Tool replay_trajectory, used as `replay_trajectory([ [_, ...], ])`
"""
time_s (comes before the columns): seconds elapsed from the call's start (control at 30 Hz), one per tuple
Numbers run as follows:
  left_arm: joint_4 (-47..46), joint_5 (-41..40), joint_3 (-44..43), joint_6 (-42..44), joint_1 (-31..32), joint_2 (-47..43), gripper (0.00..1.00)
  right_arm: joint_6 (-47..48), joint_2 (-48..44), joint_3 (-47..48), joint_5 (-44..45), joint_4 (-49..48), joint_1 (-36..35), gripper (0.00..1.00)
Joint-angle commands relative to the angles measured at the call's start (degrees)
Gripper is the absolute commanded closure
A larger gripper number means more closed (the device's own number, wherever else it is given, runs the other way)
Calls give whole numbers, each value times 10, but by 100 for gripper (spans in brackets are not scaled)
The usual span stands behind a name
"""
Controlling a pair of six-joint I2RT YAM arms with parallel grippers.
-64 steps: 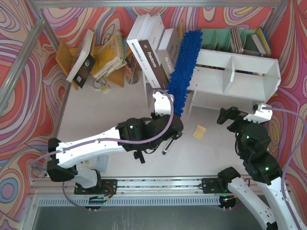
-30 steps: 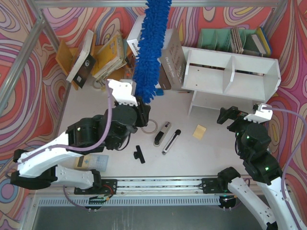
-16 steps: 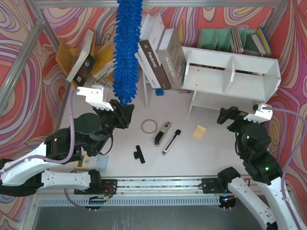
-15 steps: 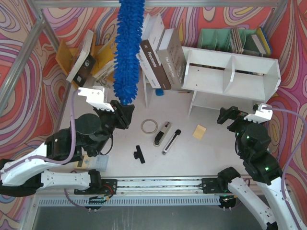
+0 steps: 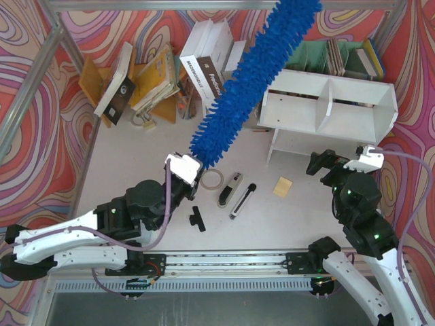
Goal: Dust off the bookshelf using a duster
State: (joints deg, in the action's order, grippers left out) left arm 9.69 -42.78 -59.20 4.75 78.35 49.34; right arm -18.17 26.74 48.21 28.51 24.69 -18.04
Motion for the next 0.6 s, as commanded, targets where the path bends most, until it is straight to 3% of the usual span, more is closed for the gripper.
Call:
replay_trajectory([
  [0.0,-152,13,36,203,0,-15,100,6,5,0,8,-19,0,1],
  [0.17,-120,90,45,321,-40,11,100,5,8,0,7,-19,0,1],
  [0.33,-49,167,11,340,-111,37,100,6,8,0,6,-19,1,1],
  [0.57,-35,292,-6,390,-252,35,100,6,12,-1,1,-19,1,1],
])
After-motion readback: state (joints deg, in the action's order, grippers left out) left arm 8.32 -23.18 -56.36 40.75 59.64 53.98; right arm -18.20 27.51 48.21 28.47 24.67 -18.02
